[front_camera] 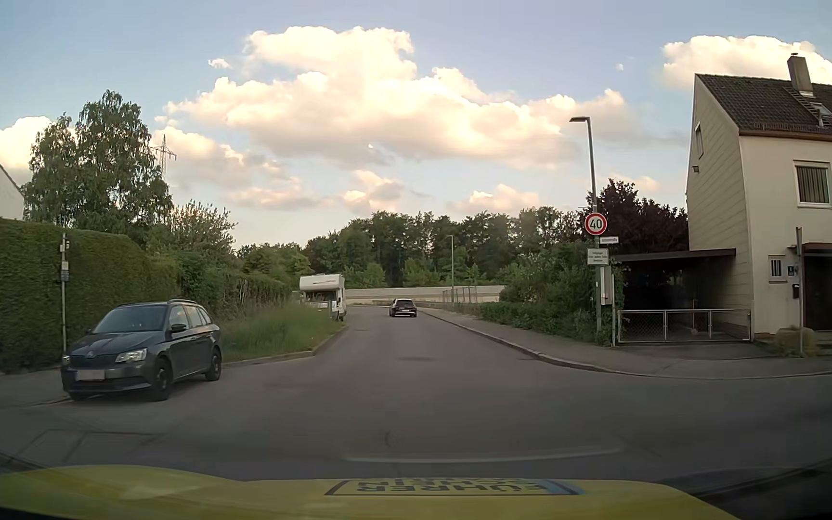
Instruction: Follow the waypoints while adhering to traffic rules and regulations
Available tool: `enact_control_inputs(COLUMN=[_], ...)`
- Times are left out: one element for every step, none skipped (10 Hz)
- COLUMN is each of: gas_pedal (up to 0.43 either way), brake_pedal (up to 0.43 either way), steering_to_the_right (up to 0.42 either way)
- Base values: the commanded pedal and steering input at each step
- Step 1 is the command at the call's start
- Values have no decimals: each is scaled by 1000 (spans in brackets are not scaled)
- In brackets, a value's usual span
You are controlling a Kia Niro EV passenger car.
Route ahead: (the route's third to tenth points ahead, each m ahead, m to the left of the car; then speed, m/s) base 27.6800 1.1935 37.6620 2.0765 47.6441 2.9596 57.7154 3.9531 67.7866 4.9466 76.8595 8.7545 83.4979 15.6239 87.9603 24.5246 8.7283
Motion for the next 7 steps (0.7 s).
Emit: enact_control_inputs(gas_pedal=[79,79,79,79,87,87,87], brake_pedal=[0,0,0,0,0,0,0], steering_to_the_right=[5,4,4,4,2,2,2])
